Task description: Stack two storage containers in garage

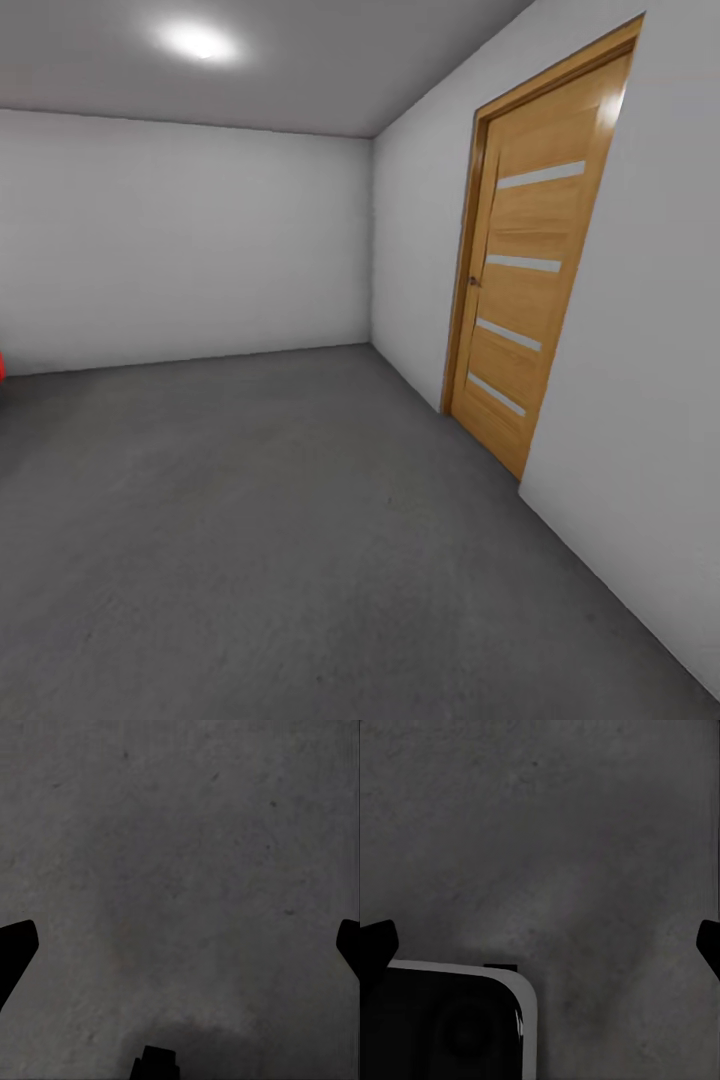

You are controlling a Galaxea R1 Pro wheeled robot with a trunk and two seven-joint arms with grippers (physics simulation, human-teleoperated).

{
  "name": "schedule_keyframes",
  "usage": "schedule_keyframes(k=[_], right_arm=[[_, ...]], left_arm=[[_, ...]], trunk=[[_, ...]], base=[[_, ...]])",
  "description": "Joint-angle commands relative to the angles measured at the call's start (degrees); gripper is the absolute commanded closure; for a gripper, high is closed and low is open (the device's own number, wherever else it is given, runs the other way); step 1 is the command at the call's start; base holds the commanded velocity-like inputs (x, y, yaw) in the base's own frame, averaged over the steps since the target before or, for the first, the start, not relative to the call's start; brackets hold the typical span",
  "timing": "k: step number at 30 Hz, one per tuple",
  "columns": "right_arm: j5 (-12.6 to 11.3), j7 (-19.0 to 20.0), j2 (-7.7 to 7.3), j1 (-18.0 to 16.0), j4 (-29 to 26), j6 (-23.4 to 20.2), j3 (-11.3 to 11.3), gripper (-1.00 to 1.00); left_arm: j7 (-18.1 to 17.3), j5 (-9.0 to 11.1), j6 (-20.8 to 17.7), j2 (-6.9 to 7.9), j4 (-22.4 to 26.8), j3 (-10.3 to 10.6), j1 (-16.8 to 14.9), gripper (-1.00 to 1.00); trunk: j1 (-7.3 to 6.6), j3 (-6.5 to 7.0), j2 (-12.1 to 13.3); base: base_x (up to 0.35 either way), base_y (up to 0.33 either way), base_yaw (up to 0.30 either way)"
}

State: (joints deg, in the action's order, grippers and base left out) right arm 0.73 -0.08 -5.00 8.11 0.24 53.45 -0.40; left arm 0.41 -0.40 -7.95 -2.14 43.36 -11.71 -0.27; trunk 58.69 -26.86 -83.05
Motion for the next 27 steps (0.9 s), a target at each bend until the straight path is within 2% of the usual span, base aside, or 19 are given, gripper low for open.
schedule_keyframes(k=[1, 21, 27], right_arm=[[0.1, 0.0, -0.01, 0.0, 0.0, 0.2, 0.0, -1.00], [0.1, 0.0, -0.01, 0.0, 0.0, 0.2, 0.0, -1.00], [0.1, 0.0, -0.01, 0.0, 0.0, 0.2, 0.0, -1.00]], left_arm=[[0.0, 0.0, -0.3, -0.05, 0.1, -0.2, 0.0, -1.00], [0.0, 0.0, -0.3, -0.05, 0.1, -0.2, 0.0, -1.00], [0.0, 0.0, -0.3, -0.05, 0.1, -0.2, 0.0, -1.00]], trunk=[[0.04, -0.05, 0.0], [0.04, -0.05, 0.0], [0.04, -0.05, 0.0]], base=[[0.327, 0.000, -0.277], [0.327, 0.004, -0.276], [0.327, 0.095, -0.087]])
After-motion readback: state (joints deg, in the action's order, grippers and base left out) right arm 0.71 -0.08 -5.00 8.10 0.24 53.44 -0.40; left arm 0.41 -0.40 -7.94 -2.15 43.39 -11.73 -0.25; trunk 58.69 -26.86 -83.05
